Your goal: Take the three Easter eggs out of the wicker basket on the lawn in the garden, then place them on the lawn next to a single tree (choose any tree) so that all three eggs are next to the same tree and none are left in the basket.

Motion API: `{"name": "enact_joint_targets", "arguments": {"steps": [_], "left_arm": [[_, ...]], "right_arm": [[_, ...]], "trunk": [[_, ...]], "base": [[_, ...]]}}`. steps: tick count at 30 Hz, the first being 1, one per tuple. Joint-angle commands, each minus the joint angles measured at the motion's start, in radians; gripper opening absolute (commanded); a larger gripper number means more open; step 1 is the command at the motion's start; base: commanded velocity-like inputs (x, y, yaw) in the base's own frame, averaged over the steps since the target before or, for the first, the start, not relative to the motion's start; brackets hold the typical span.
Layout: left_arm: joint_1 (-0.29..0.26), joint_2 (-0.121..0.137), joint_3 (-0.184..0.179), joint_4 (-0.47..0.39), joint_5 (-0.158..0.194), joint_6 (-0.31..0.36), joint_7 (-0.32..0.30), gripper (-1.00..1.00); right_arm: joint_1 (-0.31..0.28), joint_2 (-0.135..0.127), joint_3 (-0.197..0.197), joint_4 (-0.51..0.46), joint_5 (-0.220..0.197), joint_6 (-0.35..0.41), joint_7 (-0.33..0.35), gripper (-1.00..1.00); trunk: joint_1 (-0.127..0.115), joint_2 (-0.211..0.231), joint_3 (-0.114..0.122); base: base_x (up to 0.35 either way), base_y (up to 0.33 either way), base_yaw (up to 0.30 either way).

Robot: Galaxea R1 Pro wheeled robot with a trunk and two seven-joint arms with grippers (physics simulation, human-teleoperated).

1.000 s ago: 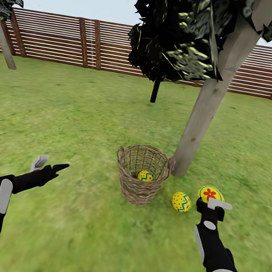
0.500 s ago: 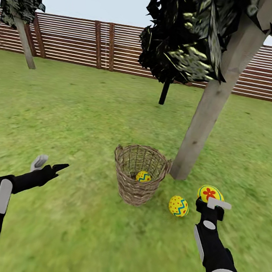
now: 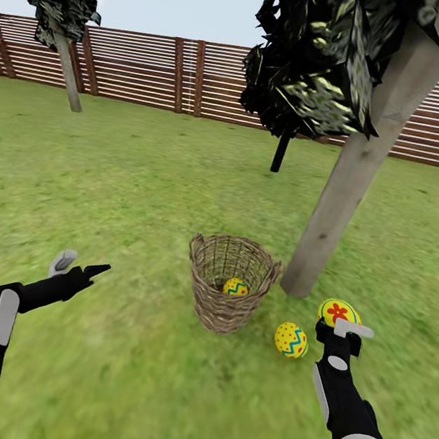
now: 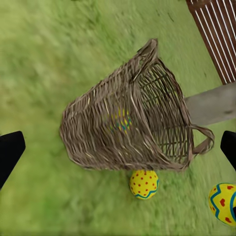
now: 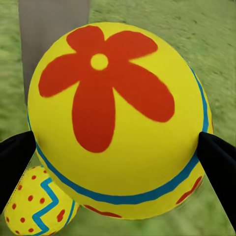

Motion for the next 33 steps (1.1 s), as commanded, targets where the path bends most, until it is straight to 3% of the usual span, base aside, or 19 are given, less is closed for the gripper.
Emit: {"name": "enact_joint_targets", "arguments": {"steps": [1, 11, 20, 26, 33], "left_arm": [[-0.001, 0.0, 0.002, 0.0, -0.004, 0.004, -0.006, 1.0], [-0.001, -0.002, 0.001, 0.0, -0.003, 0.004, -0.005, 1.0], [0.0, -0.002, 0.002, -0.002, -0.001, 0.007, -0.007, 1.0], [0.0, -0.002, 0.002, -0.002, -0.003, 0.008, -0.007, 1.0], [0.0, -0.002, 0.001, -0.002, -0.003, 0.007, -0.007, 1.0]], "right_arm": [[0.0, 0.0, -0.001, 0.001, 0.008, 0.0, -0.002, -1.0], [0.0, -0.001, -0.001, 0.0, 0.006, -0.005, -0.001, -1.0], [-0.004, -0.004, -0.003, 0.016, 0.002, 0.006, -0.003, -1.0], [-0.087, -0.016, -0.007, 0.18, 0.0, 0.003, -0.003, -1.0], [-0.095, -0.021, -0.005, 0.206, 0.001, -0.007, -0.003, -1.0]], "trunk": [[0.0, 0.0, -0.001], [0.0, 0.0, -0.001], [0.0, 0.0, -0.001], [0.002, -0.002, -0.024], [0.006, -0.003, -0.051]], "base": [[0.0, -0.312, 0.292], [0.0, -0.328, 0.19], [0.0, -0.034, 0.001], [0.0, 0.0, 0.0], [0.0, 0.0, 0.0]]}}
